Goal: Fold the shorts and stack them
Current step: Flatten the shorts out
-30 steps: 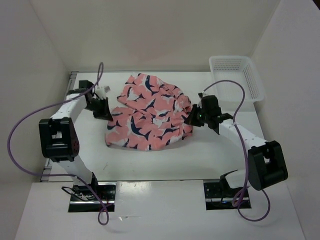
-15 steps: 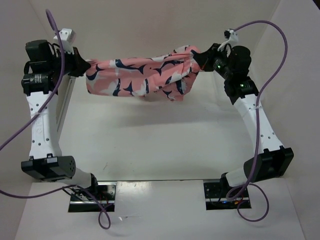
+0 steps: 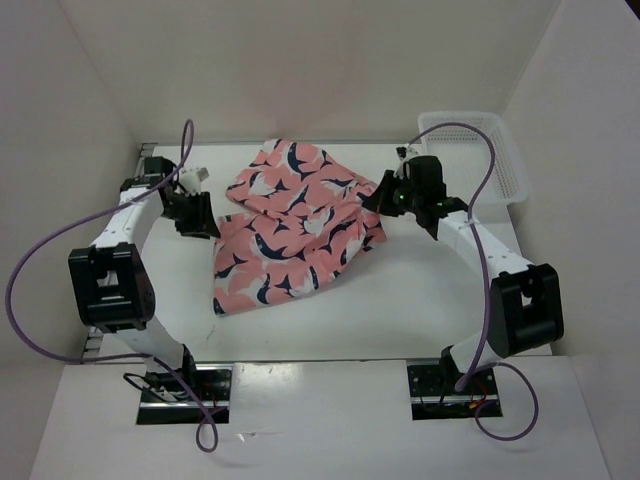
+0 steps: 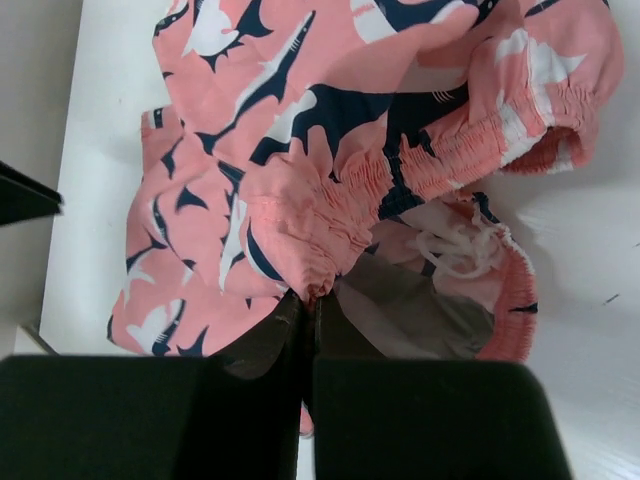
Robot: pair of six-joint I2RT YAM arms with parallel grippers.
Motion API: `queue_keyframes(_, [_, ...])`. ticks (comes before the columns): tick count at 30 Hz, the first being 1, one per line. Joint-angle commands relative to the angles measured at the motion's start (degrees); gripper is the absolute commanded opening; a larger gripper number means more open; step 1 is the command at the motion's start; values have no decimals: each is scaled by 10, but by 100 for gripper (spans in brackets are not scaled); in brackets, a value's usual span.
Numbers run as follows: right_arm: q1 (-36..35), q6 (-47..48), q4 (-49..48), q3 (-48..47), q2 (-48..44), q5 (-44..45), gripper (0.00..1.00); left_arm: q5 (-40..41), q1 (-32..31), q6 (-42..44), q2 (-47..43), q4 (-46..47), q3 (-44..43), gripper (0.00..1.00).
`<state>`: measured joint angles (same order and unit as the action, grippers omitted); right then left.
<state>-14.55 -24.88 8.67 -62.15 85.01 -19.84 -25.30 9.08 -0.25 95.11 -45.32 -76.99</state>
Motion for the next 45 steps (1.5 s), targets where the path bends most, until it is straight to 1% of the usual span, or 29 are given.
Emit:
queue_keyframes(1, [0,-4,-37,6,-14,-1,0,38,-5,3,16,-8,39,46])
queue_keyframes(4, [0,2,-30,20,-22,5,0,46,8,3,23,-38,72,47])
queue_keyframes(8, [0,2,-25,32,-27,10,0,46,9,3,10,-97,127,53])
queue_keyframes(9, [0,2,-25,32,-27,10,0,46,9,3,16,-127,134,54])
queue_keyframes(11, [0,2,-25,32,-27,10,0,57,1,3,32,-149,155,56])
queue_keyframes(14, [0,7,-20,32,-27,10,0,69,-5,3,39,-149,176,57])
queue_keyframes(16, [0,12,-20,27,-27,16,0,46,-5,3,46,-149,176,57])
queue_keyframes(18, [0,18,-15,26,-33,23,0,46,-25,3,52,-149,181,57])
queue_keyframes(21, [0,18,-9,32,-33,28,1,51,-36,3,57,-142,181,57])
queue_keyframes(23, [0,23,-9,32,-33,28,2,51,-43,3,69,-137,181,54])
queue_keyframes(24, [0,23,-9,32,-33,28,2,46,-59,3,69,-137,181,51])
queue_keyframes(25, [0,23,-9,32,-33,28,2,46,-59,3,76,-131,181,43])
queue_keyframes(26, [0,23,-9,32,-33,28,4,37,-65,3,85,-131,181,28])
queue_keyframes(27, [0,23,-9,32,-33,28,13,25,-65,3,90,-131,181,22])
queue_keyframes(28, [0,23,-1,32,-33,28,27,20,-65,3,96,-131,181,18])
queue_keyframes(29, [0,23,6,32,-33,28,47,15,-65,3,97,-136,181,15])
queue_keyframes(30, [0,29,11,32,-33,38,76,10,-65,3,97,-137,176,8])
queue_keyframes(31, [0,29,26,32,-33,45,81,1,-60,3,91,-137,176,6])
queue_keyframes(33, [0,24,47,44,-47,77,87,-5,-42,3,77,-151,162,1])
queue_keyframes(34, [7,18,52,51,-66,86,89,-5,-25,3,71,-151,156,0])
queue_keyframes(36, [21,-9,52,80,-93,97,90,-5,-6,3,50,-159,145,0])
queue_keyframes(37, [21,-18,57,91,-125,97,90,-11,16,3,44,-159,137,0])
queue_keyframes(40, [21,-55,72,134,-180,105,90,-17,44,3,37,-164,129,0])
queue_keyframes(42, [21,-84,89,146,-197,105,90,-23,68,3,37,-164,113,0])
queue_keyframes(45, [4,-127,133,171,-205,122,90,-23,79,3,42,-152,107,0])
